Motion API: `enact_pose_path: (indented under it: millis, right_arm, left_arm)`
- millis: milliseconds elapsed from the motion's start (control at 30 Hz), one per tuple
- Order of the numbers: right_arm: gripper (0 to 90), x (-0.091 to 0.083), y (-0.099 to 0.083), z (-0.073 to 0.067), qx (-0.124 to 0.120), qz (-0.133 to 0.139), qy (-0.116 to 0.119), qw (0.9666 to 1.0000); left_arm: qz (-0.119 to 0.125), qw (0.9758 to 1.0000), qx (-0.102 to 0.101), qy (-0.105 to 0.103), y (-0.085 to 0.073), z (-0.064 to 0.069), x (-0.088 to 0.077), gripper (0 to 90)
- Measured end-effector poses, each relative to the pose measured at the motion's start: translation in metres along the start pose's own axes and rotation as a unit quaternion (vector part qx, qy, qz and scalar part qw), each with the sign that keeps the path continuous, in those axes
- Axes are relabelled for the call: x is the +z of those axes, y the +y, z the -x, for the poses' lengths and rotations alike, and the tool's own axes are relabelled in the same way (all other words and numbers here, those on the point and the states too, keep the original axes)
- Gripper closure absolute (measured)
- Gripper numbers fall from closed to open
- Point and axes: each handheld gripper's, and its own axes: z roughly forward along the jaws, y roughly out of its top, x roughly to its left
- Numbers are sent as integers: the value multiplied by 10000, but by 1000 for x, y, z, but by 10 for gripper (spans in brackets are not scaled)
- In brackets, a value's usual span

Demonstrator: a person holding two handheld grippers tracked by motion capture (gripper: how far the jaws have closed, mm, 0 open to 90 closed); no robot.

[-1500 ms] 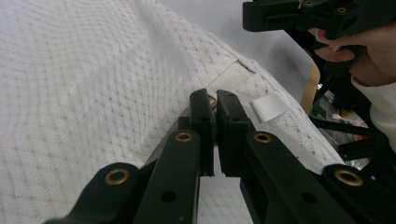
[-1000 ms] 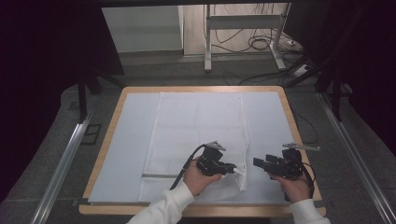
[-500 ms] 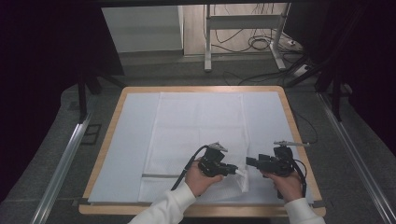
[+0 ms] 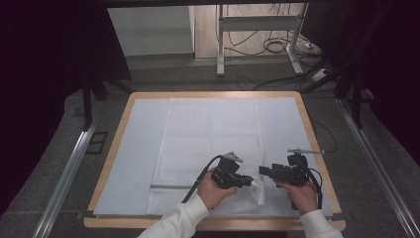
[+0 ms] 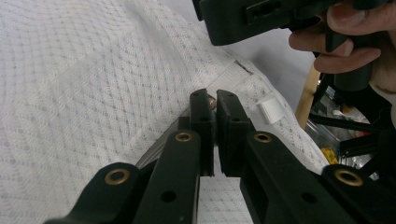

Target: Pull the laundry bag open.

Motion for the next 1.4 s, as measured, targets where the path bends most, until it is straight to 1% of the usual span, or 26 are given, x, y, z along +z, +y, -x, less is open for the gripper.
enact_pose_path:
  millis: [133, 400, 567, 700, 867, 1033, 1233, 1333, 1400]
  right_arm:
    - [273, 4, 1, -2, 43, -37, 20, 10000]
    - [307, 13, 4, -5, 200, -167, 160, 9995]
    - [328, 17, 3, -5, 290, -285, 177, 9990]
    - [366, 22, 2, -4, 354, -427, 210, 9982]
    - [438, 26, 1, -5, 433, -508, 246, 9975]
    - [544, 30, -1, -6, 420, -598, 358, 9967]
    - [762, 32, -1, -9, 258, -666, 415, 9966]
    - [844, 32, -1, -11, 134, -705, 372, 9967]
    - [867, 32, -1, -13, 75, -709, 340, 9969]
  left_arm:
    - [-5, 10000, 5, -15, 0, 1, 1, 867]
    - [-12, 10000, 26, -12, 0, 2, 2, 868]
    - [0, 10000, 33, 2, 0, 2, 2, 867]
    - [-9, 10000, 29, -5, 0, 2, 3, 868]
    - [-14, 10000, 26, 1, 0, 2, 5, 868]
    - [-33, 10000, 29, -5, 0, 2, 6, 867]
    - [-47, 10000, 36, 18, 0, 2, 8, 867]
    - [-60, 10000, 36, 26, 0, 2, 8, 867]
    - [-62, 10000, 40, 23, 0, 2, 9, 868]
